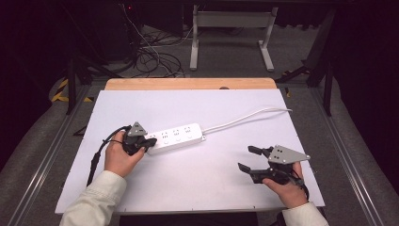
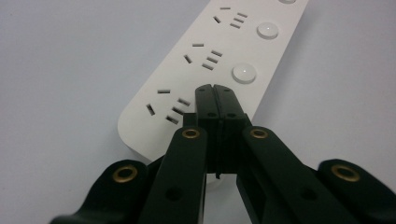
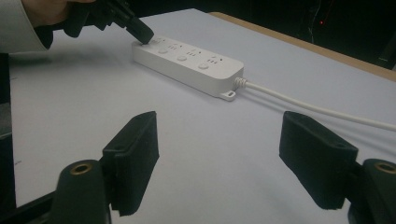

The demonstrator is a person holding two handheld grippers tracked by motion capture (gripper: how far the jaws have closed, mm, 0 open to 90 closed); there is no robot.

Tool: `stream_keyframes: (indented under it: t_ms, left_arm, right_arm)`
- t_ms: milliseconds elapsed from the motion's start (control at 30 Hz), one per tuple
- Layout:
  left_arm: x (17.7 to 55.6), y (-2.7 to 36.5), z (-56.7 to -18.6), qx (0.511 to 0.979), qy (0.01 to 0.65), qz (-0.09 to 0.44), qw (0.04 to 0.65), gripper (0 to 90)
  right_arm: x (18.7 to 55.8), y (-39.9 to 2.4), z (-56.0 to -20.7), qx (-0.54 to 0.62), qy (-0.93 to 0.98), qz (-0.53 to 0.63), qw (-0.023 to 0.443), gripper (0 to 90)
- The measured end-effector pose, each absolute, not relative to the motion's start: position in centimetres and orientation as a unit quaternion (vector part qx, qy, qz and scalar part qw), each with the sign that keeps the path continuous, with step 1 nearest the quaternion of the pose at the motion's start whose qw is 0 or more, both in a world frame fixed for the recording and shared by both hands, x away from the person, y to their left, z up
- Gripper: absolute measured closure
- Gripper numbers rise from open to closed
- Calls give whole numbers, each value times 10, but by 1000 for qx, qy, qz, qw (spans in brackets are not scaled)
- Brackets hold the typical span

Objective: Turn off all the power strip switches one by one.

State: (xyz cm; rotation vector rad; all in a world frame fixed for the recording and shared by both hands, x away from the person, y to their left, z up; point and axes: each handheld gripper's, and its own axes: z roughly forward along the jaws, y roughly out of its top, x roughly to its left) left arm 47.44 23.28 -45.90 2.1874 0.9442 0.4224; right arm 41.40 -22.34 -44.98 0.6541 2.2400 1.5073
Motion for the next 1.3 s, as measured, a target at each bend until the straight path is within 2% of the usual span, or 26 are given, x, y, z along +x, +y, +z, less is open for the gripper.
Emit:
stream_keyframes:
  t_ms: [900,1300]
  left_arm:
    - [476,234,-465,839,371,155,368,900]
    - [473,231,-467,841,369,168,360,900]
  right_arm:
    - [413,-223,-450,230,793,535,178,285]
    - [412,-221,-449,229,793,537,177,284]
